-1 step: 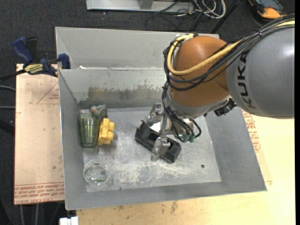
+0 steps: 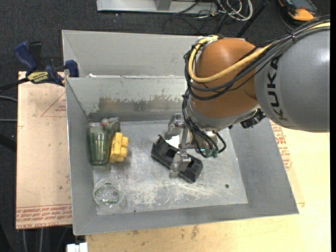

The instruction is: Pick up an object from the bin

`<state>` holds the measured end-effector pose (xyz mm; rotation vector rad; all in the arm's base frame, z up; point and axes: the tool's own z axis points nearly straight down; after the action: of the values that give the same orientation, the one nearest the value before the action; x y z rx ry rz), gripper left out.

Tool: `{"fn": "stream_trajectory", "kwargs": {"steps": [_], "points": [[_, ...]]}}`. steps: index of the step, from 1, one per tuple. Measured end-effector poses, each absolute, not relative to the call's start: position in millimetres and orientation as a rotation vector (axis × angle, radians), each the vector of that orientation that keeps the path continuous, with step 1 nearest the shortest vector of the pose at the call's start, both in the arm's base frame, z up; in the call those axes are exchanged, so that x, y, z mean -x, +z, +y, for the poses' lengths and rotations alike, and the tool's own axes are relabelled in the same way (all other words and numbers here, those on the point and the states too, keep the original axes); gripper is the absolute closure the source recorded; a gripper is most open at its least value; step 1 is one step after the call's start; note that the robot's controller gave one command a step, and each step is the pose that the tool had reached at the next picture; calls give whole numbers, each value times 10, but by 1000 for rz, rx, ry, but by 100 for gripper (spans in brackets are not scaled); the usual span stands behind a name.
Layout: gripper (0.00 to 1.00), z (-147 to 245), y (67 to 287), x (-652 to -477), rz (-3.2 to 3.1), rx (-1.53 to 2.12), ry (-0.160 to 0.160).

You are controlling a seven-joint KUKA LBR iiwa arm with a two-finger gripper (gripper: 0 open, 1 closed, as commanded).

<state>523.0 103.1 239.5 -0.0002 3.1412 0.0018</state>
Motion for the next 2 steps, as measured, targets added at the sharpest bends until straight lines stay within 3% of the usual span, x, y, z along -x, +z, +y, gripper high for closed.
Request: {"fn": "stream_trajectory", "kwargs": {"steps": [1, 2], "points": [[0, 851, 2191, -5321, 3130, 111, 6], [0, 604, 1499, -5784, 3114, 335, -1]]}}
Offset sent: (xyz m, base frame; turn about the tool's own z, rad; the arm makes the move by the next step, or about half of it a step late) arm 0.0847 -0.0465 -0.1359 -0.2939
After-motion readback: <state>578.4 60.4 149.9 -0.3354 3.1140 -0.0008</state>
